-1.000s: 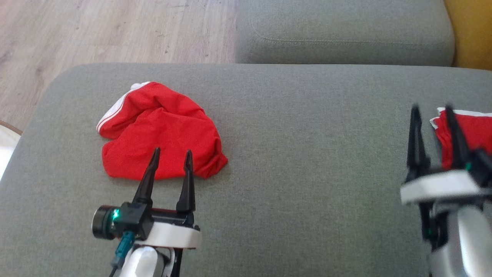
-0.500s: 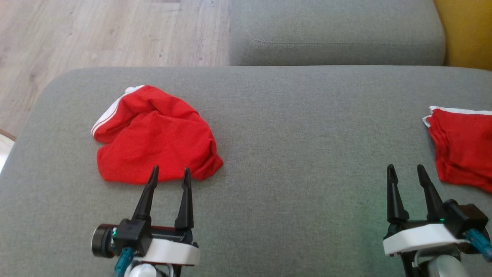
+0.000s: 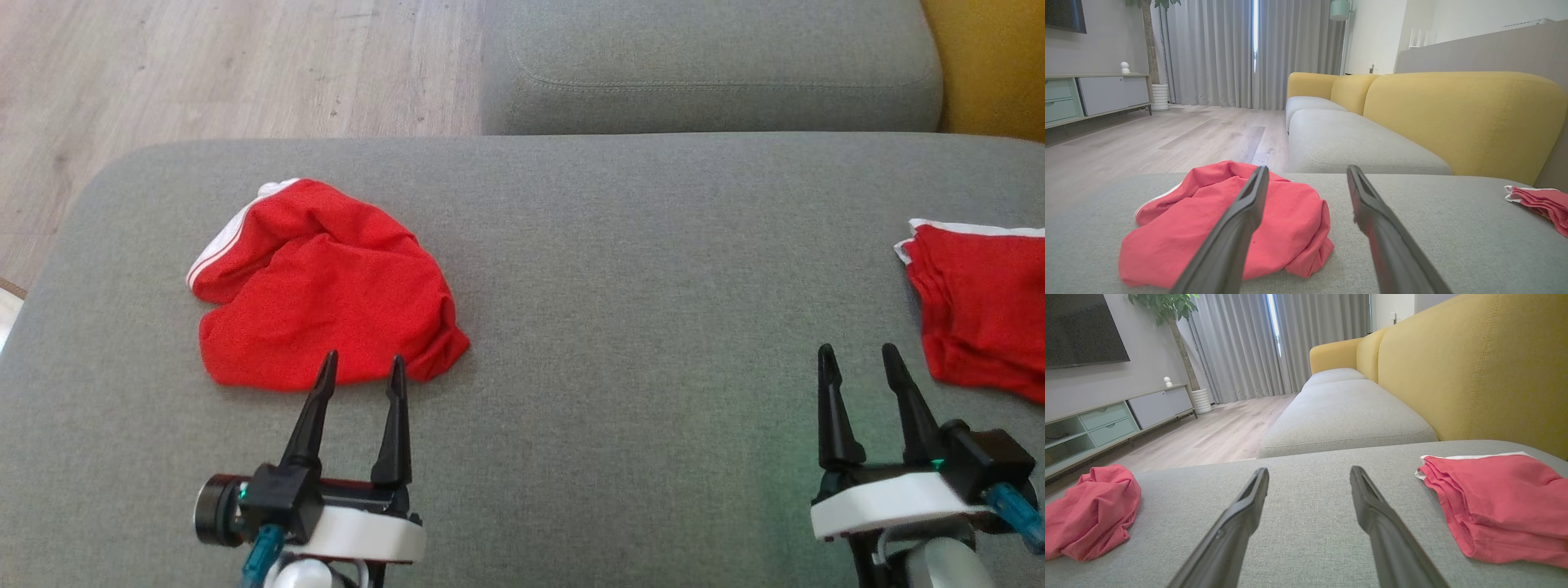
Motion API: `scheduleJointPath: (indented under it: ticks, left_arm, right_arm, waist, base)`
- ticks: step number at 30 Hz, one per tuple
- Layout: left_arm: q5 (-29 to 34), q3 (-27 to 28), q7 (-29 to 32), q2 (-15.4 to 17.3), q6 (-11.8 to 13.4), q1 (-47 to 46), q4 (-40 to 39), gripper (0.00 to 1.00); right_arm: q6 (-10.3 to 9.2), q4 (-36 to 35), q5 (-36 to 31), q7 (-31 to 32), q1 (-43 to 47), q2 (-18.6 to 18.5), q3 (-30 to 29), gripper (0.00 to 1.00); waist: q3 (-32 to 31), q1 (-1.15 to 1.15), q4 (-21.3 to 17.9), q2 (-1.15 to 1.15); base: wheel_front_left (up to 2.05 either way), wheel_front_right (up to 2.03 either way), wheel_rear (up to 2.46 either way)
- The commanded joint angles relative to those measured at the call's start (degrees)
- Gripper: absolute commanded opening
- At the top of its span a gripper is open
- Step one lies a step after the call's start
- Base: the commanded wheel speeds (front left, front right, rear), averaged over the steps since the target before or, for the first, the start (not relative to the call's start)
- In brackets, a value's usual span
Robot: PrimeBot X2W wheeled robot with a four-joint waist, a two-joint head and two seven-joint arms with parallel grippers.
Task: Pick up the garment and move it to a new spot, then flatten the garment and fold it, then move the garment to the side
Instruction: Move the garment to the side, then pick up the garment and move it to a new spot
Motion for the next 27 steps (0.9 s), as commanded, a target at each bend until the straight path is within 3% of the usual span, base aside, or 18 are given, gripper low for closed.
scheduleJointPath:
  ticks: [1, 14, 27]
  left_arm:
    - [-0.10, 2.08, -0.30, 0.07, 0.25, -2.17, -2.18, 1.00]
    - [0.05, 2.07, -0.30, 0.07, 0.50, -2.66, -1.44, 1.00]
    - [1.76, 4.84, -0.30, 0.07, 0.64, -1.88, -0.88, 1.00]
  right_arm:
    - [-0.04, -2.15, 0.17, -0.78, -1.54, -0.28, 1.50, 1.00]
    - [-0.04, -2.49, 0.78, -0.78, -1.42, -0.28, 2.24, 1.00]
    - [-0.04, -2.61, 2.46, -0.78, 0.14, -0.28, 7.71, 1.00]
  waist:
    - [0.01, 0.00, -0.03, 0.00]
    - [-0.31, 0.00, 1.79, 0.00]
    - [-1.90, 0.00, 10.87, 0.00]
  base:
    - [0.00, 0.00, 0.00]
    - [0.00, 0.00, 0.00]
    - [0.00, 0.00, 0.00]
